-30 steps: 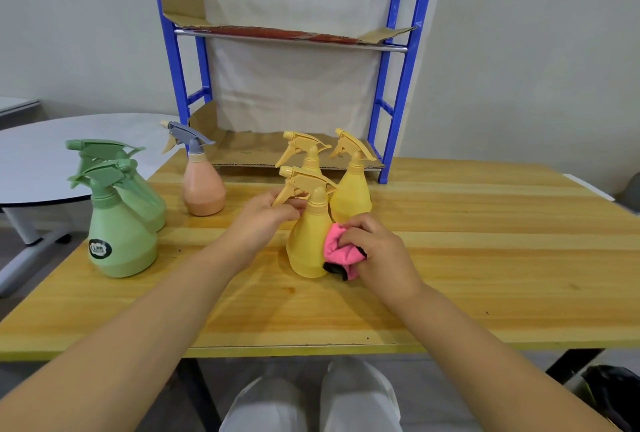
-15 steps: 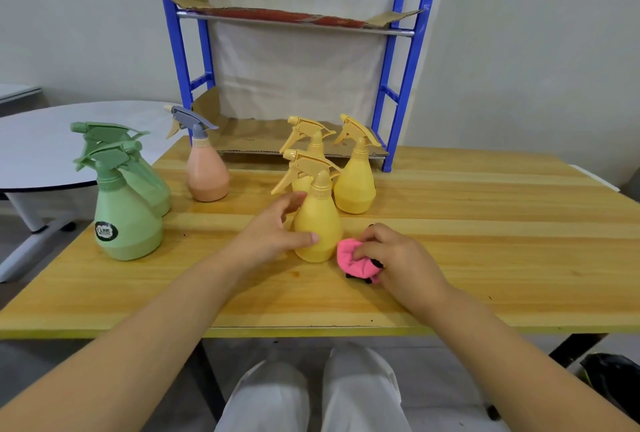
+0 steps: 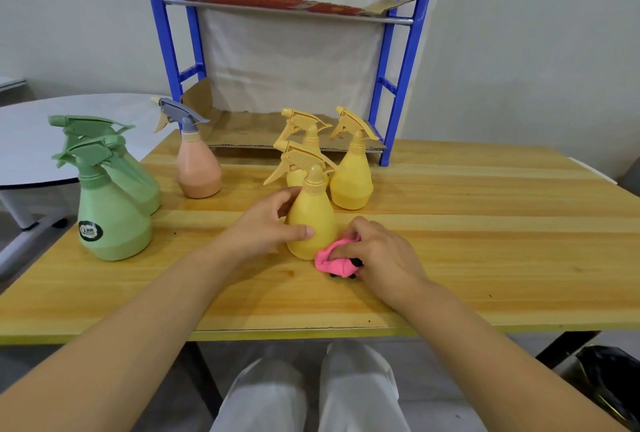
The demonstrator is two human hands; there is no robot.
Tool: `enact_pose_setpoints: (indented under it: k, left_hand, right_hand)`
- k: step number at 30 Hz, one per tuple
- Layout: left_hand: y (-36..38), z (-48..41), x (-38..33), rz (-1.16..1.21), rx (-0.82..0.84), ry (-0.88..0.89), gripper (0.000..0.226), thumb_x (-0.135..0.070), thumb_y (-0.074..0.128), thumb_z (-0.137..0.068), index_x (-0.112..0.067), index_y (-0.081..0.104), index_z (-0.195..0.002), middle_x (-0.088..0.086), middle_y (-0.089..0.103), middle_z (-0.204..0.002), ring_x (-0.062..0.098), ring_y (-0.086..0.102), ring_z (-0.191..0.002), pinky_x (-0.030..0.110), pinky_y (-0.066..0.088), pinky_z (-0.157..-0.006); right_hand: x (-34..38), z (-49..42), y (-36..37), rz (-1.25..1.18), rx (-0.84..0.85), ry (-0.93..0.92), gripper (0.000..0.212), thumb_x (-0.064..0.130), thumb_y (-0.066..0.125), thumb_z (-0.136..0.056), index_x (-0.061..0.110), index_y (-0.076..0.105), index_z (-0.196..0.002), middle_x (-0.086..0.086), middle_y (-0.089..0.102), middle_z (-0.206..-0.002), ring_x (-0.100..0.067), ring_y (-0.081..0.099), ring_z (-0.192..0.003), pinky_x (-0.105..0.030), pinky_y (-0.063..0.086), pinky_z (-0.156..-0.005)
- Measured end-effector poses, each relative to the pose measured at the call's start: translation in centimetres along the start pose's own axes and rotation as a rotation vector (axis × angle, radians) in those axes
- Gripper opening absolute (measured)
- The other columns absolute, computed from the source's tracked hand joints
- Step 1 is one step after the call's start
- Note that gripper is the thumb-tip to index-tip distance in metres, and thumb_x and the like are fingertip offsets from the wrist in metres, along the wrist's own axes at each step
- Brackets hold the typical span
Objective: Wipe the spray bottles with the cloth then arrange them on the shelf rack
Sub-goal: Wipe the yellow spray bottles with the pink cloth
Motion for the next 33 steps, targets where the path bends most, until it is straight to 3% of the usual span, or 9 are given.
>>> enact_pose_setpoints:
  k: [3, 7, 11, 14, 21, 26, 29, 33]
  left_hand:
    - [-0.1, 0.0, 0.6, 0.035, 0.039, -0.028, 0.079, -0.014, 0.076, -0.073, -0.022, 0.036, -0.140, -0.009, 0.048, -0.132, 0.009, 0.043, -0.125, 0.027, 0.037, -0.103]
    - [0.7, 0.4, 0.5, 0.087, 0.073, -0.046, 0.081, -0.018, 0.065, -0.072, -0.024, 0.029, -0.143, -0.011, 0.041, -0.137, 0.008, 0.039, -0.127, 0.028, 0.033, -0.105]
    - [-0.2, 0.4, 0.2, -0.275, -0.178, 0.004, 0.088, -0.033, 0.077, -0.071, -0.020, 0.028, -0.143, -0.003, 0.035, -0.124, 0.012, 0.033, -0.118, 0.032, 0.032, -0.105]
    - [-0.8, 0.6, 0.1, -0.239, -0.319, 0.037, 0.092, -0.031, 0.084, -0.063, -0.017, 0.032, -0.137, -0.004, 0.037, -0.119, 0.015, 0.038, -0.117, 0.035, 0.037, -0.102]
    - [-0.3, 0.6, -0.1, -0.138, -0.261, 0.055, 0.079, -0.022, 0.083, -0.061, -0.027, 0.033, -0.122, -0.004, 0.049, -0.118, 0.012, 0.048, -0.109, 0.020, 0.040, -0.084]
    - [-0.2, 1.0, -0.3, -0.109, -0.165, 0.049, 0.070, -0.014, 0.077, -0.069, -0.029, 0.031, -0.120, -0.005, 0.047, -0.120, 0.012, 0.045, -0.114, 0.024, 0.038, -0.090]
    - [0.1, 1.5, -0.3, -0.100, -0.086, 0.038, 0.072, -0.023, 0.068, -0.068, -0.026, 0.032, -0.131, -0.006, 0.045, -0.126, 0.013, 0.042, -0.123, 0.030, 0.038, -0.097]
    - [-0.9, 1.6, 0.1, -0.170, -0.169, 0.030, 0.078, -0.029, 0.071, -0.070, -0.024, 0.033, -0.138, -0.004, 0.039, -0.134, 0.016, 0.035, -0.127, 0.037, 0.033, -0.106]
  right_hand:
    - [-1.7, -0.3, -0.3, 0.017, -0.021, 0.085, 0.038, 0.006, 0.076, -0.071, 0.028, 0.072, -0.102, -0.005, 0.058, -0.095, -0.029, 0.055, -0.086, -0.027, 0.029, -0.059]
    - [-1.5, -0.4, -0.2, 0.045, -0.024, 0.052, 0.045, 0.002, 0.084, -0.057, 0.025, 0.075, -0.094, -0.005, 0.060, -0.085, -0.030, 0.059, -0.074, -0.026, 0.028, -0.053]
    - [0.1, 0.4, -0.6, 0.030, -0.032, -0.014, 0.050, 0.006, 0.087, -0.049, 0.030, 0.074, -0.091, -0.002, 0.058, -0.077, -0.024, 0.058, -0.065, -0.023, 0.027, -0.049]
    - [2.2, 1.1, -0.6, -0.012, -0.024, -0.098, 0.053, 0.007, 0.085, -0.050, 0.031, 0.073, -0.096, -0.001, 0.058, -0.079, -0.023, 0.058, -0.068, -0.022, 0.029, -0.052]
    - [1.5, 0.8, 0.1, -0.039, 0.026, -0.029, 0.051, 0.007, 0.084, -0.055, 0.034, 0.072, -0.097, 0.000, 0.059, -0.088, -0.023, 0.059, -0.076, -0.024, 0.031, -0.054]
    - [-1.6, 0.2, -0.4, -0.008, -0.019, 0.128, 0.039, 0.013, 0.072, -0.077, 0.032, 0.068, -0.111, -0.001, 0.057, -0.099, -0.024, 0.054, -0.089, -0.026, 0.029, -0.060]
    - [-2.3, -0.1, -0.5, 0.005, 0.011, 0.169, 0.040, 0.020, 0.068, -0.083, 0.035, 0.062, -0.119, 0.001, 0.053, -0.100, -0.019, 0.051, -0.088, -0.025, 0.030, -0.061]
    - [-1.1, -0.1, -0.4, 0.049, 0.056, 0.124, 0.040, 0.022, 0.067, -0.083, 0.037, 0.061, -0.120, 0.002, 0.053, -0.104, -0.020, 0.052, -0.094, -0.025, 0.034, -0.063]
Point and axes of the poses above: each hand's wrist, its own z-axis away from the middle knuckle, its own y-axis out of the palm, x = y × z, the point moved 9 cm from there along -z, towards the middle knuckle
